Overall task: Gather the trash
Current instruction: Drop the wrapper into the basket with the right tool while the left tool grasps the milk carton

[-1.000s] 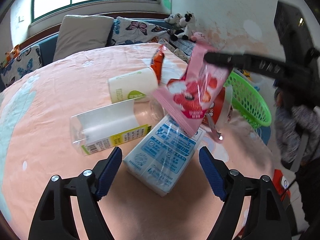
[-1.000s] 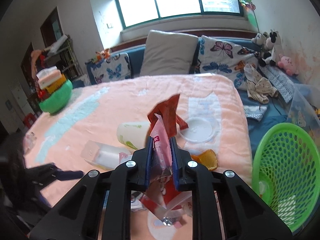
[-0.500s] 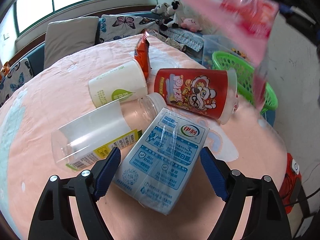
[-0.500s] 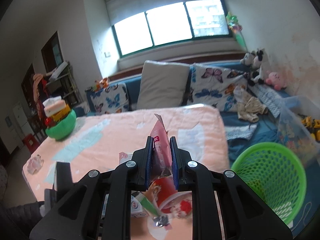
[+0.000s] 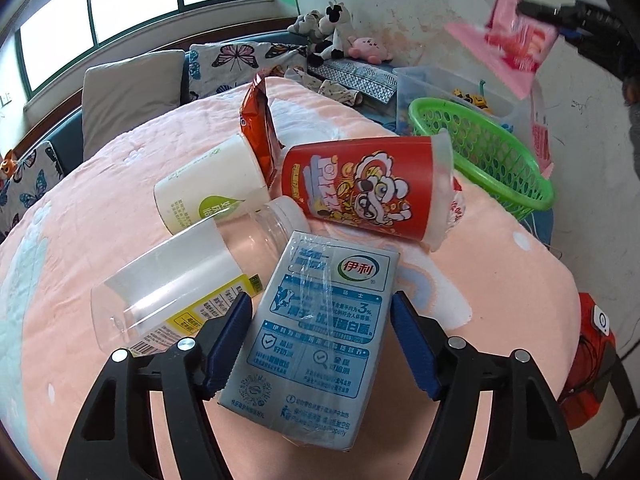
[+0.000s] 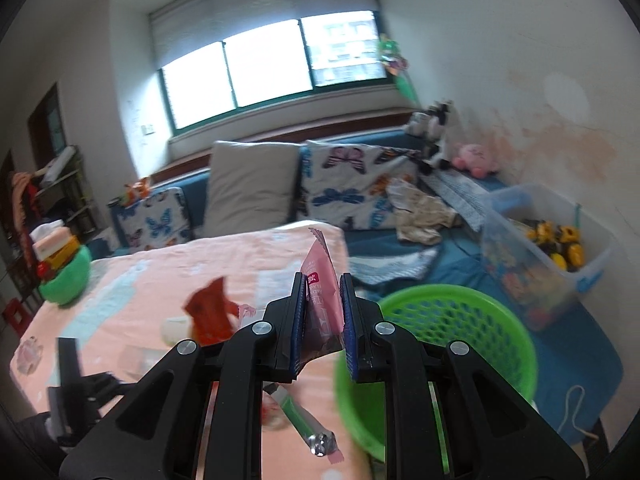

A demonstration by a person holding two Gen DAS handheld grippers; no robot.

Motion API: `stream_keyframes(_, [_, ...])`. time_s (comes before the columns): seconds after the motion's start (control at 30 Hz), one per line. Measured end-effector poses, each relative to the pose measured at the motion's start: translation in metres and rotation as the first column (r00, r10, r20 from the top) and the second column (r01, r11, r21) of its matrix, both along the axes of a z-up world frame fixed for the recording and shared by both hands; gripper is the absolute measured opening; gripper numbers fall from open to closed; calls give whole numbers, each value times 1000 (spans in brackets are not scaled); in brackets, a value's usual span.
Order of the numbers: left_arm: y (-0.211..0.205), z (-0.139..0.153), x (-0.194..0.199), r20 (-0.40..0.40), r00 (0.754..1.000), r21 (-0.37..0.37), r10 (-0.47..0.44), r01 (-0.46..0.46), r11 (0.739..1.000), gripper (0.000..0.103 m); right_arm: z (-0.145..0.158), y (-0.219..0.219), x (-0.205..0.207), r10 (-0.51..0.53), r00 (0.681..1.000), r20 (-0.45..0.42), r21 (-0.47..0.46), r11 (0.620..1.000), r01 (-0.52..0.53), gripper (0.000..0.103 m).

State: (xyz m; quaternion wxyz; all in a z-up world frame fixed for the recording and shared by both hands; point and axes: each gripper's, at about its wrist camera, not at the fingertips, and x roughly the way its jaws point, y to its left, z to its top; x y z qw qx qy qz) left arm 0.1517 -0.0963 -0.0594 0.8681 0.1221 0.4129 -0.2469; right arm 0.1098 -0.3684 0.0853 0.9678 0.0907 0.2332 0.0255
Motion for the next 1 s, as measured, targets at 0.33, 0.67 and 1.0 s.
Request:
stream_keyframes(0.33, [13,23,-18,14,1000,-67,10,-9,998,68,-39,-48,6,-164,983,-79,-49,986,160,18])
stream_keyframes(0.67, [7,71,-27,76,997,-146,-12,23,989,67,-80,-83,23,-251,954,-167,-49,968,246,22])
stream_keyframes(1.0, [-61,106,-2,104,989,-194,-105,124,973,67,-95,-102,10,-272,944,-188,-6,961,276,41])
